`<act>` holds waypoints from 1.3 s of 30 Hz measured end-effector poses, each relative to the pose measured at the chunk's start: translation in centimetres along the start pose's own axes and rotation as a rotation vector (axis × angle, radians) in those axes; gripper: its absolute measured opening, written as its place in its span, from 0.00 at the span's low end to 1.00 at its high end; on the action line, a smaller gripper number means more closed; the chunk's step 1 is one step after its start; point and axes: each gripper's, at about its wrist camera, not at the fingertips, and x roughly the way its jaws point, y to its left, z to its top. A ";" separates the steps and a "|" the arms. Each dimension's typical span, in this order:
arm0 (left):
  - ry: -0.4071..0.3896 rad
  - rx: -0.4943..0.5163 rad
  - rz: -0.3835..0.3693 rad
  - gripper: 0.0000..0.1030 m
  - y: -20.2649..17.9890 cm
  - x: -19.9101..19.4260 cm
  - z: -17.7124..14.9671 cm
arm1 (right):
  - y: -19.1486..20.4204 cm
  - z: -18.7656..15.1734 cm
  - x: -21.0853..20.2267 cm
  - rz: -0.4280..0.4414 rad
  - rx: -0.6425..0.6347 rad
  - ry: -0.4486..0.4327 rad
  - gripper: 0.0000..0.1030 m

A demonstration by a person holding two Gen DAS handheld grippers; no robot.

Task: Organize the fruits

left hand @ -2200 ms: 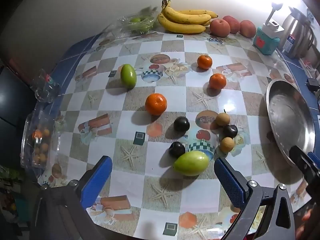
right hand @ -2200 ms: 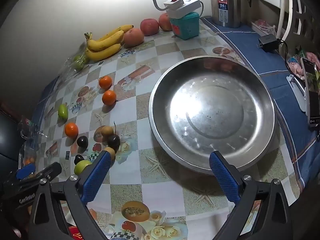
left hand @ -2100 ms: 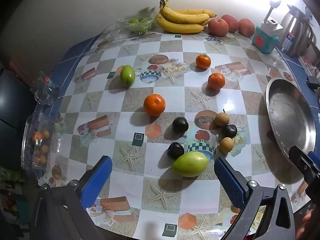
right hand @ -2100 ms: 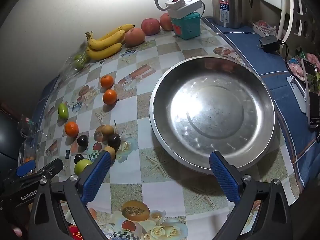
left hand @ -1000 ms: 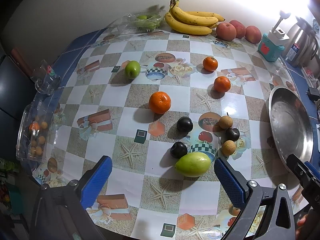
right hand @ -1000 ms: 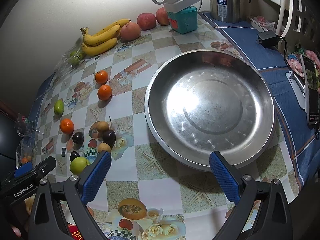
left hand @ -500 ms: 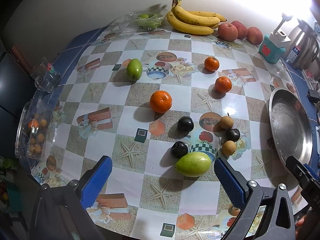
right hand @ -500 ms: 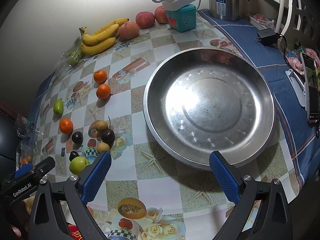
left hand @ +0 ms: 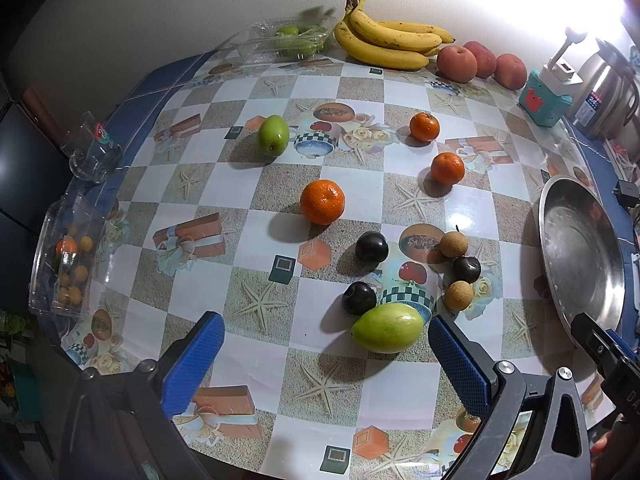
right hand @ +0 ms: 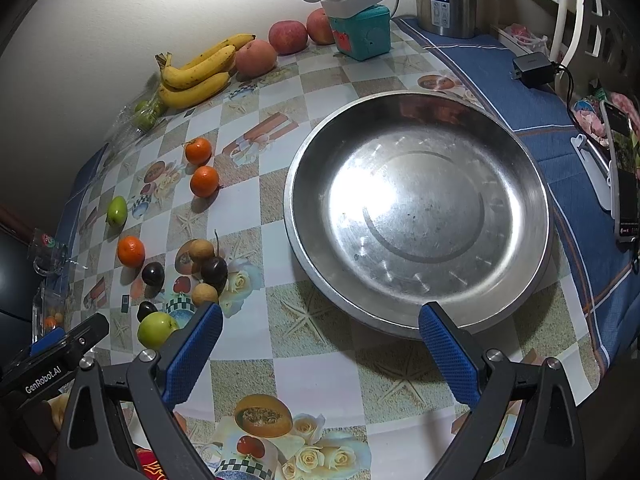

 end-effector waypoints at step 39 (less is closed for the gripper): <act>0.001 -0.002 -0.003 1.00 0.1 0.1 -0.1 | -0.1 -0.2 0.2 0.007 0.009 0.003 0.96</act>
